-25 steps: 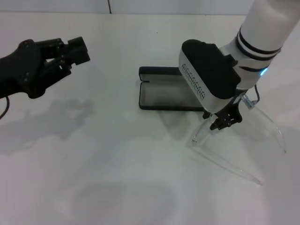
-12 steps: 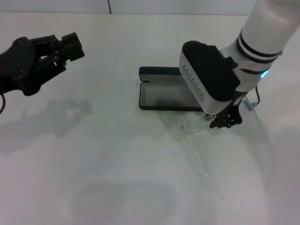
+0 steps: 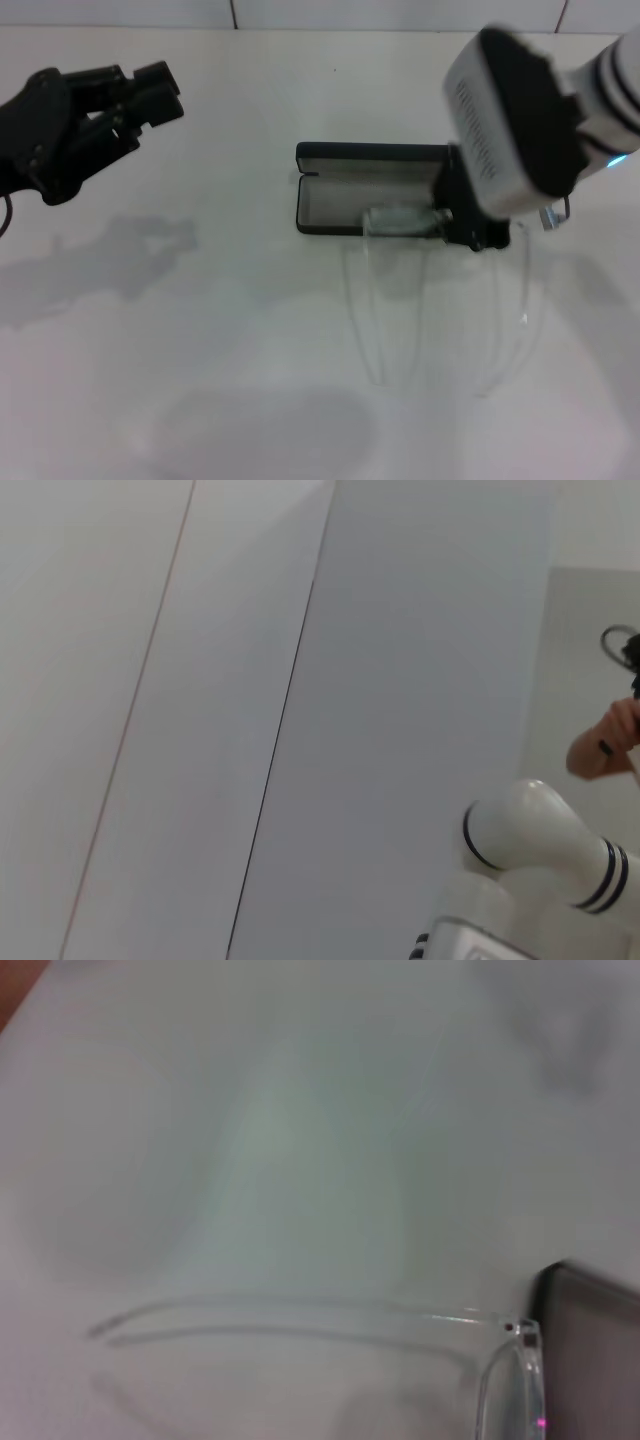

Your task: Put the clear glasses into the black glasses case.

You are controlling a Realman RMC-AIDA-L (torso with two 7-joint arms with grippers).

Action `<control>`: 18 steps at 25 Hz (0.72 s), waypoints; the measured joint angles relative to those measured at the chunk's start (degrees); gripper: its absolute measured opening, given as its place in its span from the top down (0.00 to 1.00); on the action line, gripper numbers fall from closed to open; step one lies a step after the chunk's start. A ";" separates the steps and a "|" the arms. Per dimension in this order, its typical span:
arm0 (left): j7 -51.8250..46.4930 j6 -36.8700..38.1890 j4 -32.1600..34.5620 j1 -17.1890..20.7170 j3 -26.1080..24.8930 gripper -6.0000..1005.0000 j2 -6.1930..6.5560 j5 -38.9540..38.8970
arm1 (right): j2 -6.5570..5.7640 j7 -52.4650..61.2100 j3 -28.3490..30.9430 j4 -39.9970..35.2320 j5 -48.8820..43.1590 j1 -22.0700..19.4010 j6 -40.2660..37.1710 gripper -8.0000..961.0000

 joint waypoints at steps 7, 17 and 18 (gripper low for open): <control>0.34 2.17 -0.14 -0.83 0.10 0.82 -0.80 -0.52 | -0.26 -1.78 4.39 -15.94 13.70 -14.95 9.98 0.87; 1.05 6.12 0.01 -1.61 1.14 0.90 -2.26 -0.79 | -0.30 -24.50 4.49 -8.34 54.30 -25.30 19.48 0.87; 1.28 6.12 -0.07 -1.75 1.46 0.92 -2.32 -0.80 | -0.32 -25.54 4.50 -7.01 56.25 -25.23 19.20 0.87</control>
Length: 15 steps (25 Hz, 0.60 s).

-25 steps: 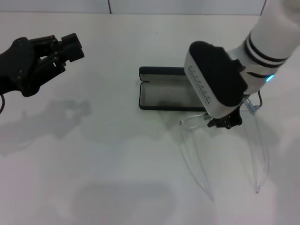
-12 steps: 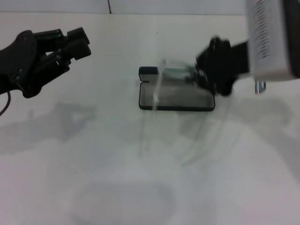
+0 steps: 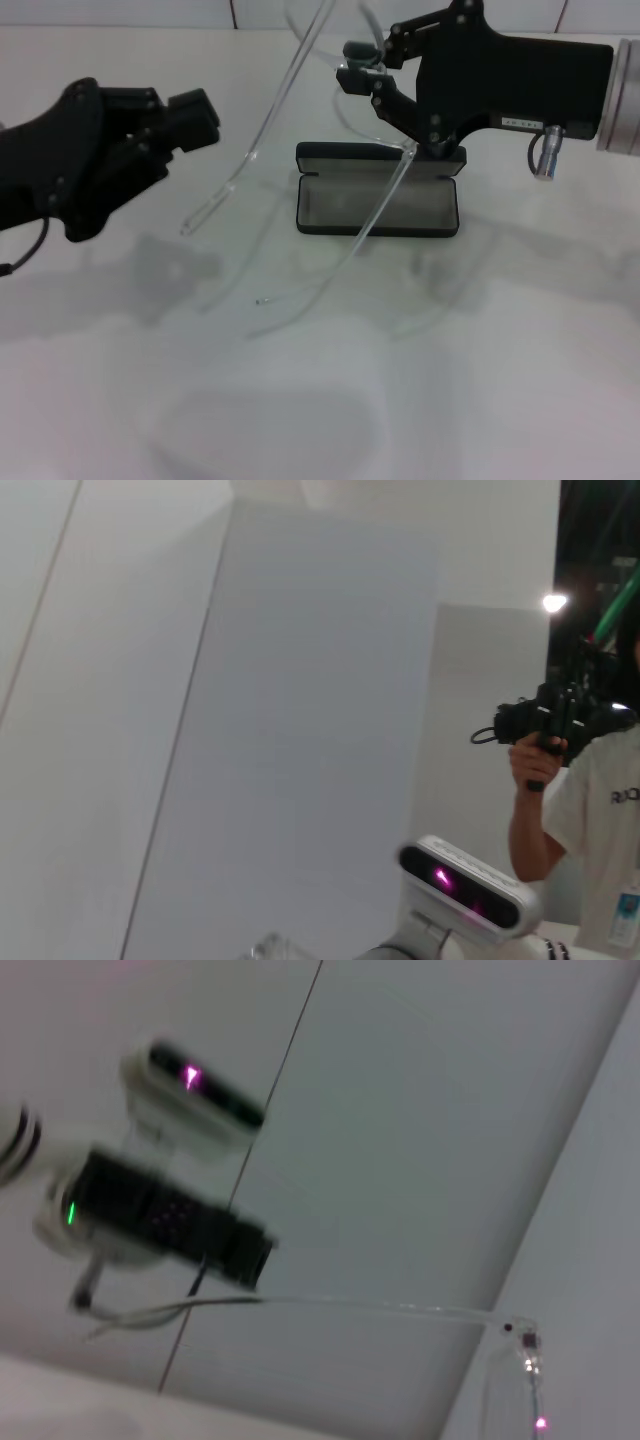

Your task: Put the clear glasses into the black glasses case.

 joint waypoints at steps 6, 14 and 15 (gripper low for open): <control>0.81 0.02 -0.16 -0.77 2.19 0.94 -0.36 -0.05 | -0.01 -5.97 0.26 9.21 9.15 2.50 -3.35 0.87; 0.94 0.02 0.07 -1.10 4.30 0.94 -0.70 -1.54 | -0.09 -6.19 1.57 16.80 11.79 6.50 -7.23 0.87; 0.94 0.02 0.07 -1.10 4.29 0.94 -0.70 -1.98 | -0.10 -6.20 1.57 17.50 11.77 6.78 -7.49 0.87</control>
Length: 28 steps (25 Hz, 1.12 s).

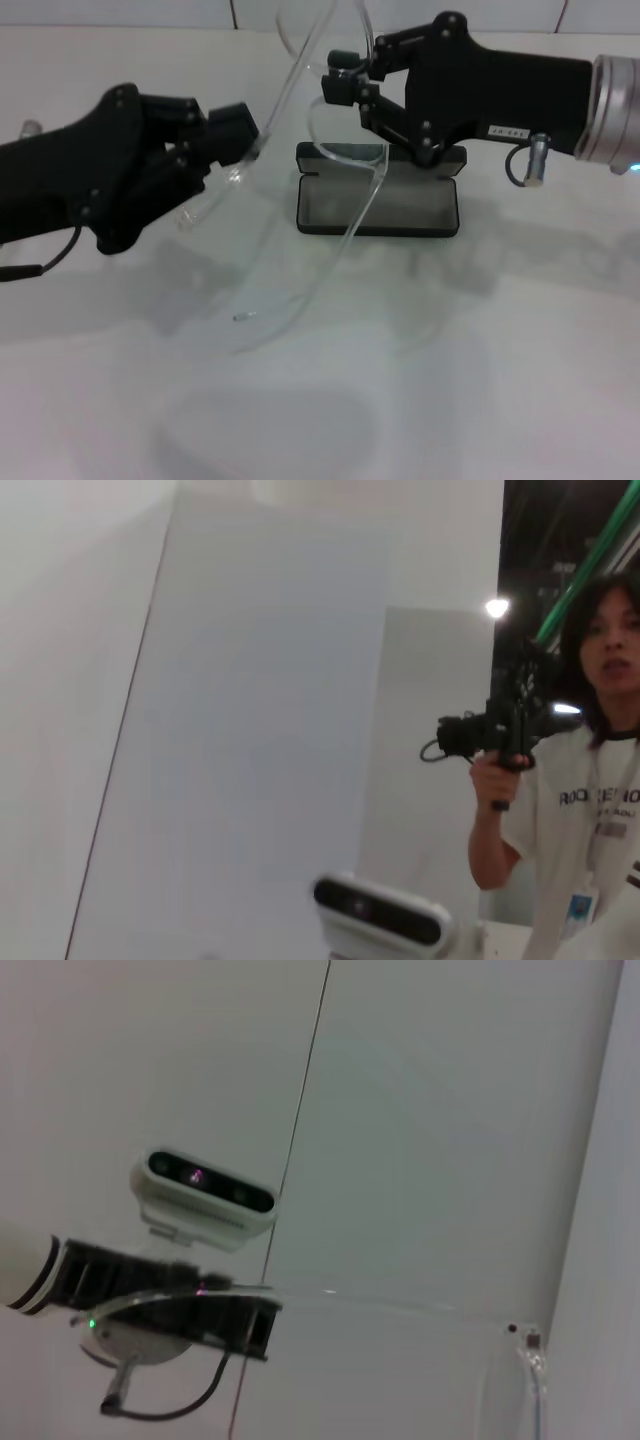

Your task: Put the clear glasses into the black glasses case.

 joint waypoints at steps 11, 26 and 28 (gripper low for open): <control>0.05 -0.01 -0.24 -0.40 0.82 0.95 -0.12 -1.20 | 0.32 -1.57 0.04 9.66 0.63 5.07 -2.42 0.87; 2.15 -0.31 -2.91 -1.31 2.88 0.95 -0.68 -0.59 | 0.43 -4.13 -0.72 16.12 5.34 9.45 -6.33 0.87; 2.95 -0.40 -3.83 -1.52 2.88 0.95 -0.64 -0.57 | 0.44 -4.13 -0.86 16.14 5.57 9.41 -6.64 0.87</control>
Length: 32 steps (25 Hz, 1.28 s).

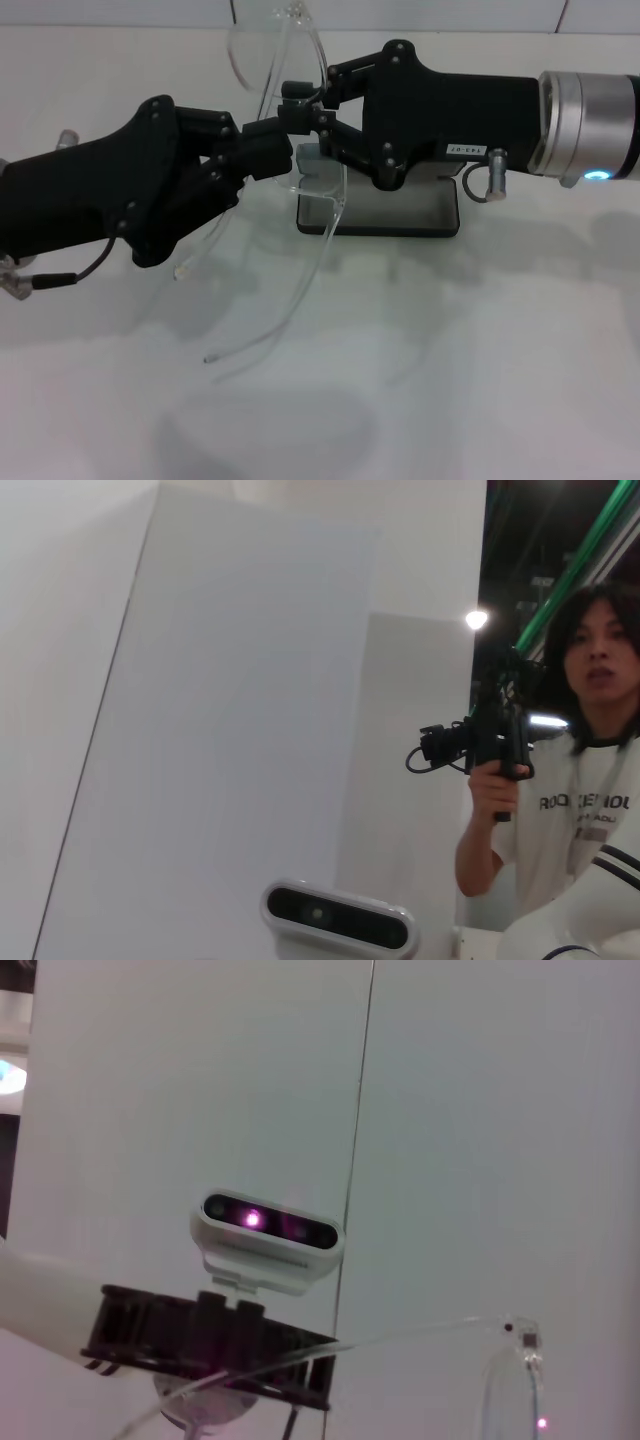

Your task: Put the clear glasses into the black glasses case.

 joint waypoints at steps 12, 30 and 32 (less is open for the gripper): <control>2.22 -1.63 -2.22 -0.35 0.20 0.95 -0.35 1.17 | 0.04 -0.02 -1.87 0.13 0.92 -0.26 -1.27 0.87; 2.30 -0.58 -2.10 -1.09 0.11 0.95 -1.44 3.07 | 0.03 -3.59 -2.86 3.03 3.23 -0.24 -0.91 0.87; 2.32 -0.78 -2.22 -1.09 -0.11 0.95 -1.47 3.05 | 0.04 -4.02 -2.98 3.05 3.51 -0.20 -1.04 0.87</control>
